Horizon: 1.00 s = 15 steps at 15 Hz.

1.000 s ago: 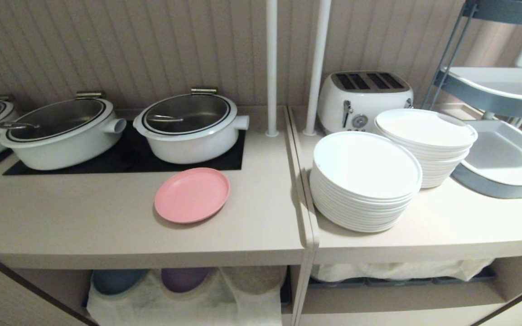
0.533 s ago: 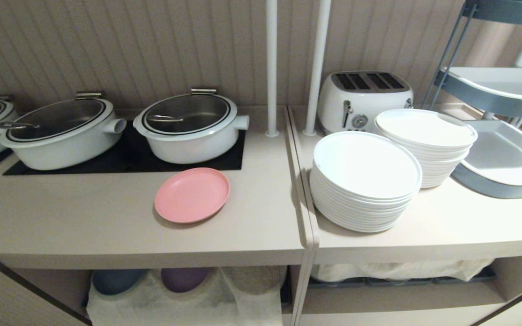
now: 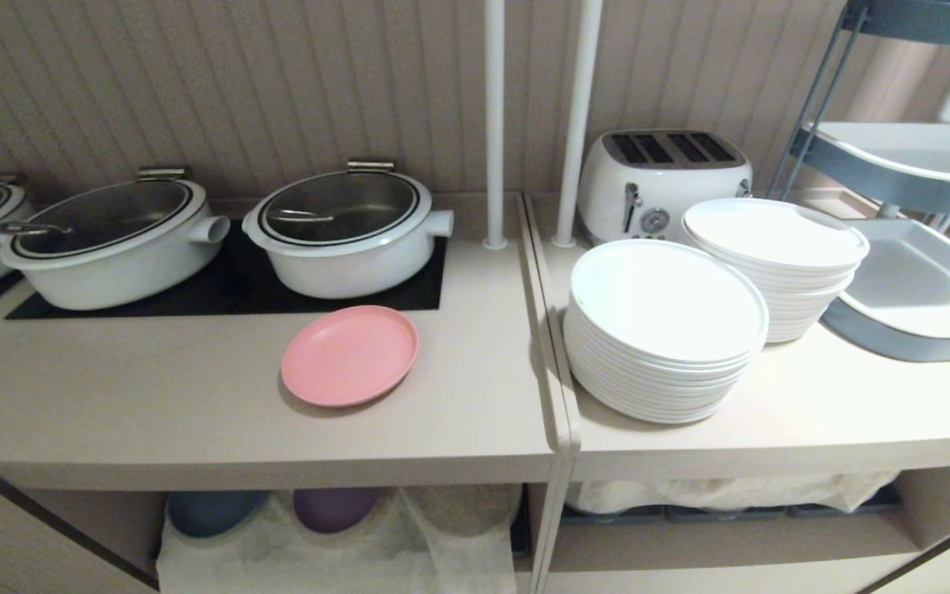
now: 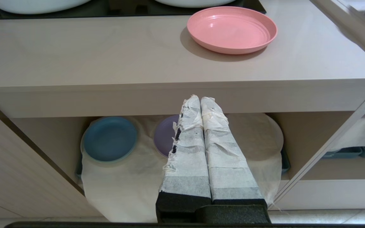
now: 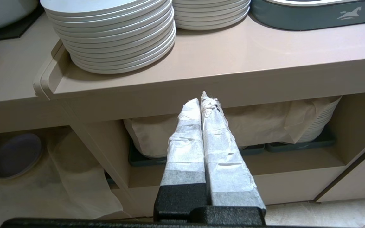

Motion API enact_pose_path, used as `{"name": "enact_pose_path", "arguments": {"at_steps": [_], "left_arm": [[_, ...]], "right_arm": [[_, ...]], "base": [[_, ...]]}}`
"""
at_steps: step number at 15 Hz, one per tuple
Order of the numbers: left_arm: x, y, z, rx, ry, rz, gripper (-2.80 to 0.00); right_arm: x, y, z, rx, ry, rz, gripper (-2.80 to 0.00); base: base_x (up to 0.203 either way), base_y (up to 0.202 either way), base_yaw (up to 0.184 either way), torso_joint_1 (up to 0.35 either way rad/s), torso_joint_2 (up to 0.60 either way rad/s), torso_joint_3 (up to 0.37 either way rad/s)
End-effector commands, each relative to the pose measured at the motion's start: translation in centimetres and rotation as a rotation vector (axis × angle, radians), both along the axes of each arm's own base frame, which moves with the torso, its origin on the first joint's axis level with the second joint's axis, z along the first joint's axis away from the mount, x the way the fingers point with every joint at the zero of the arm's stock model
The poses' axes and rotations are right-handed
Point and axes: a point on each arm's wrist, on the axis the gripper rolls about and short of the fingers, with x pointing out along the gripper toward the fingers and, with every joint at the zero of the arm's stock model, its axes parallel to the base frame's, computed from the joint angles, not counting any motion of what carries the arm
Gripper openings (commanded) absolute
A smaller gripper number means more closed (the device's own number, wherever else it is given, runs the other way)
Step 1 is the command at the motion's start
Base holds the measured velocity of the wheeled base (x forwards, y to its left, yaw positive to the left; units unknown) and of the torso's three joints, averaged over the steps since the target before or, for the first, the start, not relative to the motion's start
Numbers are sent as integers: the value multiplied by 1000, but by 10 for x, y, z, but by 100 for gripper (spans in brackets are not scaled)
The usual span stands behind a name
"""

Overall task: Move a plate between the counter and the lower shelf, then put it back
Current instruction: Pick up the plate

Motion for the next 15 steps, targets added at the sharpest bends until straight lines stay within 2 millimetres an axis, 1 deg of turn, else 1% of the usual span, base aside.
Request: {"name": "enact_pose_path", "arguments": {"at_steps": [1,14,15], "left_arm": [[0,0,0,-1,-1,0,-280],[0,0,0,-2,-1,-1,-280],[0,0,0,-2,-1,0,-280]], "right_arm": [[0,0,0,0,0,0,-280],[0,0,0,0,0,0,-280],[0,0,0,0,0,0,-280]], "base": [[0,0,0,0,0,0],[0,0,0,2,0,0],[-2,96,-3,7,2,3]]}}
